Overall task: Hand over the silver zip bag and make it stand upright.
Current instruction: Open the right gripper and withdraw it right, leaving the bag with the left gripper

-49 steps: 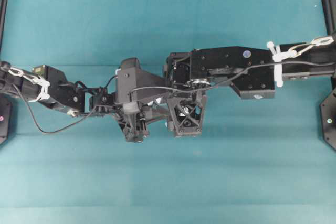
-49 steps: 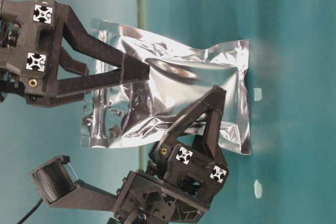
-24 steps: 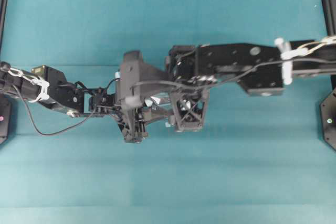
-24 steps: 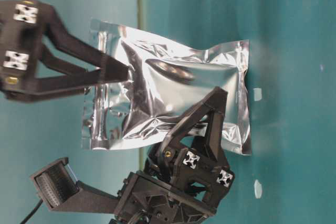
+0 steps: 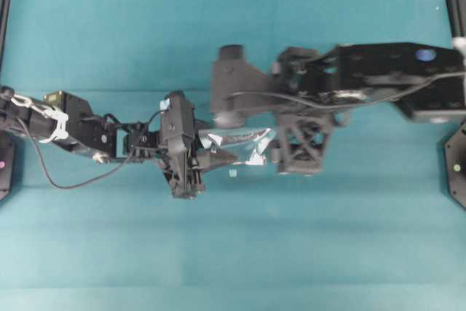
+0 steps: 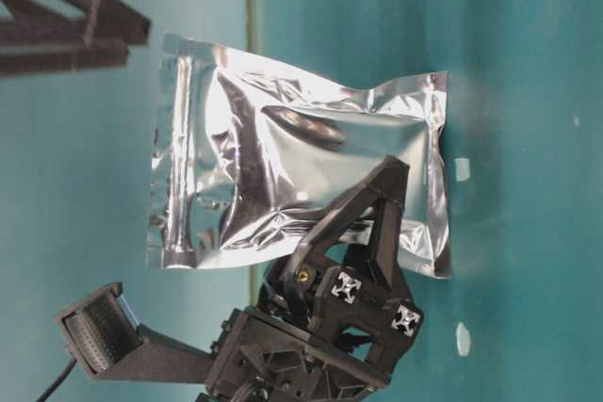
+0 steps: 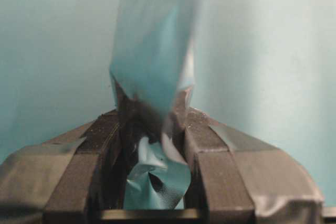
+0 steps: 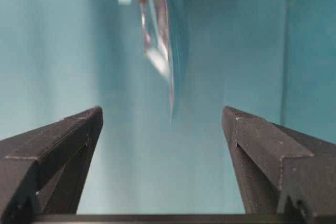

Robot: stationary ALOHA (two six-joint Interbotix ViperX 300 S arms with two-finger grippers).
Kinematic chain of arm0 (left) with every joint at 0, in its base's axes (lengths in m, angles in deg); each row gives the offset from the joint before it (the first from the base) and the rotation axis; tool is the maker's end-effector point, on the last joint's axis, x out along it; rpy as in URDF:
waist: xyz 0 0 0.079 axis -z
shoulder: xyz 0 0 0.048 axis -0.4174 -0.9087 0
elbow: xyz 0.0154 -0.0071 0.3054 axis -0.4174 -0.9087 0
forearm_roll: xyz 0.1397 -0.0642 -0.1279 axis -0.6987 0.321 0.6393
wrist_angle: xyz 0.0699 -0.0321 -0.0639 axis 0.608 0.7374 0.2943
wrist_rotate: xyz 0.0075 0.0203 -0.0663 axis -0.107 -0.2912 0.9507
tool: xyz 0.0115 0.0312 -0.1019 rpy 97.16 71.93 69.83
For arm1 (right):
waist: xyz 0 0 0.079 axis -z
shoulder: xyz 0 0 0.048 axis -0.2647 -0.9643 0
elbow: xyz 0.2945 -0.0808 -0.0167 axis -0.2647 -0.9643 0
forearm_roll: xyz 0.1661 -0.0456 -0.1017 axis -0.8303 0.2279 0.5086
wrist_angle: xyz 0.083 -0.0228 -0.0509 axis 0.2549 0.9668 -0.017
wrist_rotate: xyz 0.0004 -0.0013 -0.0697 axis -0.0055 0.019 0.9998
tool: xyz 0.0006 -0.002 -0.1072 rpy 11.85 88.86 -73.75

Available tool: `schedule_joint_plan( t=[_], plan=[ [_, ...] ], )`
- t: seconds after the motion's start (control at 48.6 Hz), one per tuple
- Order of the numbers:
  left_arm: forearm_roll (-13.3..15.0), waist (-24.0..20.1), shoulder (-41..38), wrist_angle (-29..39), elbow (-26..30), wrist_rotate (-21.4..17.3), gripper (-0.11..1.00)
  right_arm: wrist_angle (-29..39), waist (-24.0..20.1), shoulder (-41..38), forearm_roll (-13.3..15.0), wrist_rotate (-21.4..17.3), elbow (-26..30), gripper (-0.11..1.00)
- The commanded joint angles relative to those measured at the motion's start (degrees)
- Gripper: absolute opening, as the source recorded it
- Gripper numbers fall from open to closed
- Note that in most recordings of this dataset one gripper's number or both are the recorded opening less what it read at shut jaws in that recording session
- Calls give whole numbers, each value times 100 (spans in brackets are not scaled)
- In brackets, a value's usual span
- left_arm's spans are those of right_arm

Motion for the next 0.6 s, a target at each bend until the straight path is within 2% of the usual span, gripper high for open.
schedule_joint_plan(
  t=[0.0, 0.267, 0.576],
  plan=[
    [-18, 35, 44, -18, 35, -26, 28, -132, -18, 334, 9, -132, -62, 91],
    [-26, 44, 62, -18, 35, -299, 28, -756, -35, 914, 9, -264, -606, 91],
    [-26, 44, 79, -18, 26, -325, 28, -1468, -114, 1529, -35, -369, -1257, 91]
  ],
)
